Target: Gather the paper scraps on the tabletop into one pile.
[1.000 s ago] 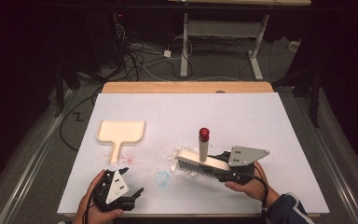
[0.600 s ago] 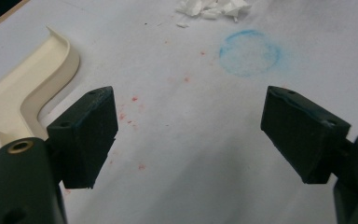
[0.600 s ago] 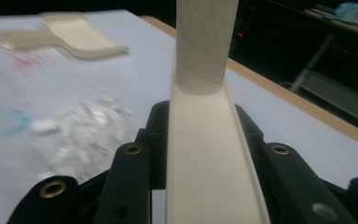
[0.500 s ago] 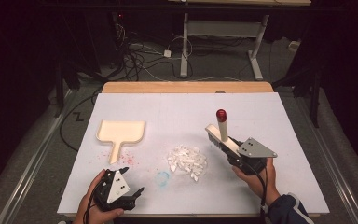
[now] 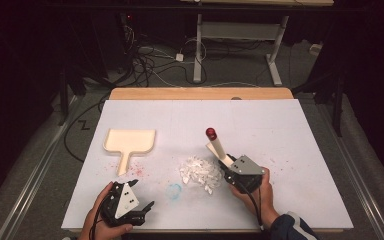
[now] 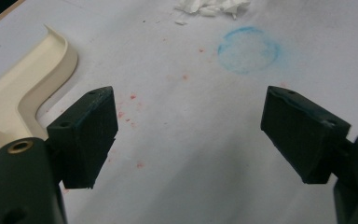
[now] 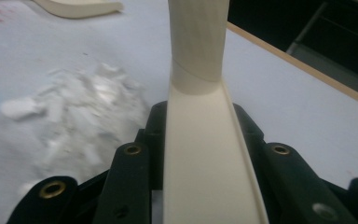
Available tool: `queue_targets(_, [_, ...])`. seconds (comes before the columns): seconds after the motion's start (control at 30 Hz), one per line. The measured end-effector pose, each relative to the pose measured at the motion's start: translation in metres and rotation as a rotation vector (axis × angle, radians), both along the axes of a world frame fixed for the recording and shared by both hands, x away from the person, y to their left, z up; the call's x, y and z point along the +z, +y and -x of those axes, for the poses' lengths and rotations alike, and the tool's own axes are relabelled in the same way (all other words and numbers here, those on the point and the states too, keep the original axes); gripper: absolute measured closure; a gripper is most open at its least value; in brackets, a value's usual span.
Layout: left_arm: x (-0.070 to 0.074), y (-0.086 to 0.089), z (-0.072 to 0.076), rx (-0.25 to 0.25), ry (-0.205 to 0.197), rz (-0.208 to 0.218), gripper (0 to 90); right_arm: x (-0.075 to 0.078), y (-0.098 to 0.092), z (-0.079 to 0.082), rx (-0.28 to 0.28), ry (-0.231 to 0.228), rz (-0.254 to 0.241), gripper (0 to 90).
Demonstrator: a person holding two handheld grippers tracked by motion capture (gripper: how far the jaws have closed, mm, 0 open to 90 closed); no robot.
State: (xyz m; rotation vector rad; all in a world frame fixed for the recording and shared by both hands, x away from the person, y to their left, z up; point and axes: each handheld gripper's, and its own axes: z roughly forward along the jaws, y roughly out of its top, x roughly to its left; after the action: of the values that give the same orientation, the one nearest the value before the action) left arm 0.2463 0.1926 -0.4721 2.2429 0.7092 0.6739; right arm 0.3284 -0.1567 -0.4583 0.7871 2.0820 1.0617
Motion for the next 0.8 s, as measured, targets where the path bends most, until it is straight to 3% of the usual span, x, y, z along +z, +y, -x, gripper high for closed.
queue_targets(0.13, [0.0, 0.0, 0.0, -0.002, 0.001, 0.001, 17.4, 0.0, 0.019, 0.007, 0.045, -0.017, -0.005, 67.3])
queue_targets(0.27, [0.0, 0.001, 0.0, -0.002, 0.002, 0.001, 17.4, 0.002, 0.02, 0.007, 0.046, -0.027, -0.019, 67.5])
queue_targets(0.5, [0.0, 0.001, 0.0, 0.0, 0.004, -0.002, 17.4, 0.031, -0.013, 0.009, 0.075, -0.04, -0.11, 67.5])
queue_targets(0.6, [0.0, 0.001, 0.001, 0.001, 0.003, -0.006, 17.4, 0.04, -0.028, 0.019, 0.104, -0.031, -0.107, 67.5])
queue_targets(0.7, [0.0, 0.001, 0.001, -0.001, 0.005, -0.013, 17.4, 0.045, -0.043, 0.031, 0.131, -0.014, -0.106, 67.5])
queue_targets(0.8, [0.0, 0.0, 0.001, -0.004, 0.005, -0.017, 17.4, 0.047, -0.057, 0.044, 0.173, 0.037, -0.131, 67.5])
